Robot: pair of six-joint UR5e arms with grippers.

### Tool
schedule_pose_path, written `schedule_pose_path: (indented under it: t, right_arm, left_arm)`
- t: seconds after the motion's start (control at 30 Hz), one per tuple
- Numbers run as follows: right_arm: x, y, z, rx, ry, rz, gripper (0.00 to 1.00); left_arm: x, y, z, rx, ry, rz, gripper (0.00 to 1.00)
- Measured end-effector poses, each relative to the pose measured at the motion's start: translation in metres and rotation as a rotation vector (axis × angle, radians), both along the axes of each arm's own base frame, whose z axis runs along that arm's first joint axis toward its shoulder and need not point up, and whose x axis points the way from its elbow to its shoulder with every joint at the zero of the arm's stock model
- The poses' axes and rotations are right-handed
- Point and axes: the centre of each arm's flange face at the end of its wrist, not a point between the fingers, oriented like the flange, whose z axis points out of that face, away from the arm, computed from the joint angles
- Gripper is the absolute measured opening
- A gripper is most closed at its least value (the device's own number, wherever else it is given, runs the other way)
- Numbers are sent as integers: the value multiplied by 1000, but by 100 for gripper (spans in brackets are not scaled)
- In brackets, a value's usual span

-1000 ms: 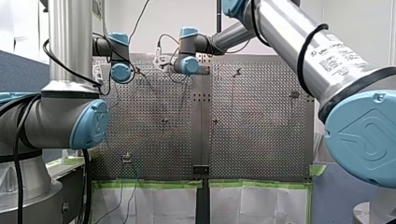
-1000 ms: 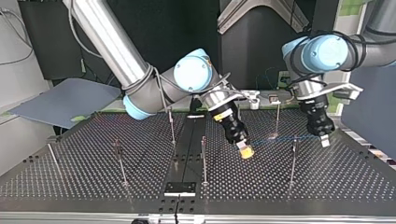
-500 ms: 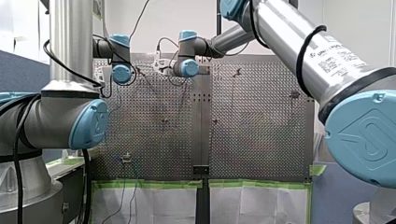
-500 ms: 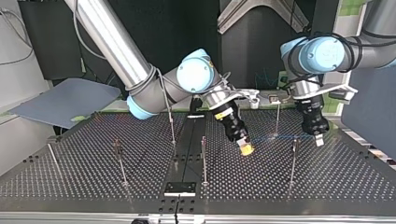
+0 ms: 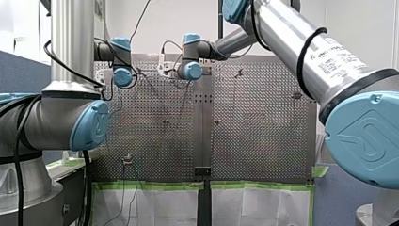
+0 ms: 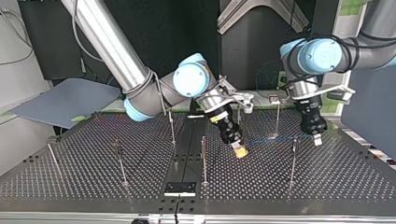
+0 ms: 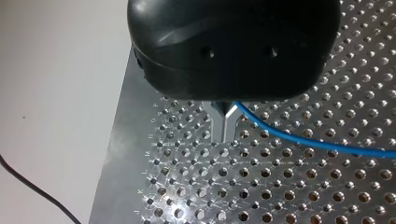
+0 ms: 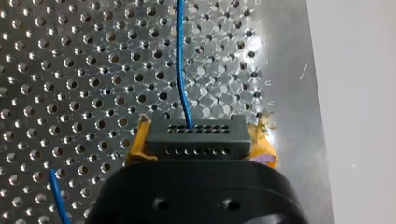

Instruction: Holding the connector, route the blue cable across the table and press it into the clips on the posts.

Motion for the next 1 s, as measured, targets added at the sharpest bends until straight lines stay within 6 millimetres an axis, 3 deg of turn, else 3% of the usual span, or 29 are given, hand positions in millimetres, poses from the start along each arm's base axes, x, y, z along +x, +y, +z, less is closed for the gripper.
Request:
schedule_pose_path:
  t: [0.2,0.57,1.0]
  right_arm:
    - [-1,-3,1,-3,-2,4,0]
    - [-1,-9,17,-24,-26,3,0]
    - [-4,-21,43,-55,-63,-11,0]
  left_arm:
    - [16,1,-6,-1,-24,-21,0]
    - [36,10,11,-25,-99,-37,0]
    - [69,16,-18,-33,-66,-55,0]
